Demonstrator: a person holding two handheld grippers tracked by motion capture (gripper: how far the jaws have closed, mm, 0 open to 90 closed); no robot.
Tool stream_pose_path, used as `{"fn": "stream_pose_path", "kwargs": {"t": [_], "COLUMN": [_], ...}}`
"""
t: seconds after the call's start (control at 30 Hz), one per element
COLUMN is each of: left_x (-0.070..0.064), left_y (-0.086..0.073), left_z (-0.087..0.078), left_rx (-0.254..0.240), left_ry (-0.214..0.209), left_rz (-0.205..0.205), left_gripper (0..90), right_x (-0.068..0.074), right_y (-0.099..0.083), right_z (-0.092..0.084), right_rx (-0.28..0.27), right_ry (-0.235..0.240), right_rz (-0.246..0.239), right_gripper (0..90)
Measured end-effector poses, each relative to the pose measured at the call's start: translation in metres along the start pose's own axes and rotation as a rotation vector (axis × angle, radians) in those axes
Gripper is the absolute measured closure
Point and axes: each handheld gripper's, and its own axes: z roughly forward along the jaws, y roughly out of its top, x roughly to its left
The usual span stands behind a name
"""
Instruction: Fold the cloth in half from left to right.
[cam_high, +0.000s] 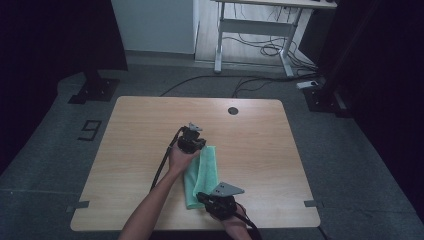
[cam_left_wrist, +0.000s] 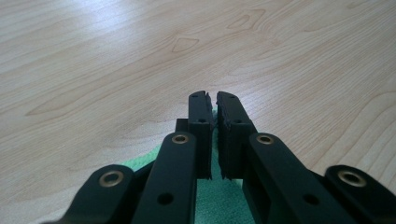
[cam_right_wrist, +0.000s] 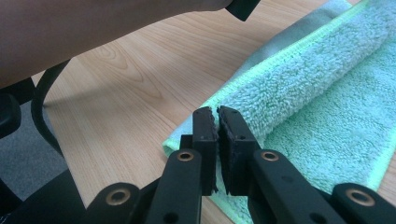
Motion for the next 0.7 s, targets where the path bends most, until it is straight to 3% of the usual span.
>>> {"fn": "stream_pose_path", "kwargs": {"t": [0.3,0.7], "left_x": [-0.0034,-0.0002], "left_y": [0.0016,0.0036], "left_z": [0.0055,0.0078], "left_rx": [0.011,0.012], "left_ry": [-0.001,0.035], "left_rz": [0.009,-0.004], "left_gripper": [84.7,84.5], "right_x": [-0.0026,-0.0057], "right_y": [-0.0017,-0.0003], "right_z": [-0.0028,-0.0044], "right_rx": [0.0,-0.011], "right_ry": [-0.003,-0.012], "right_rz": [0.005,0.01], "right_gripper": [84.9,84.9]}}
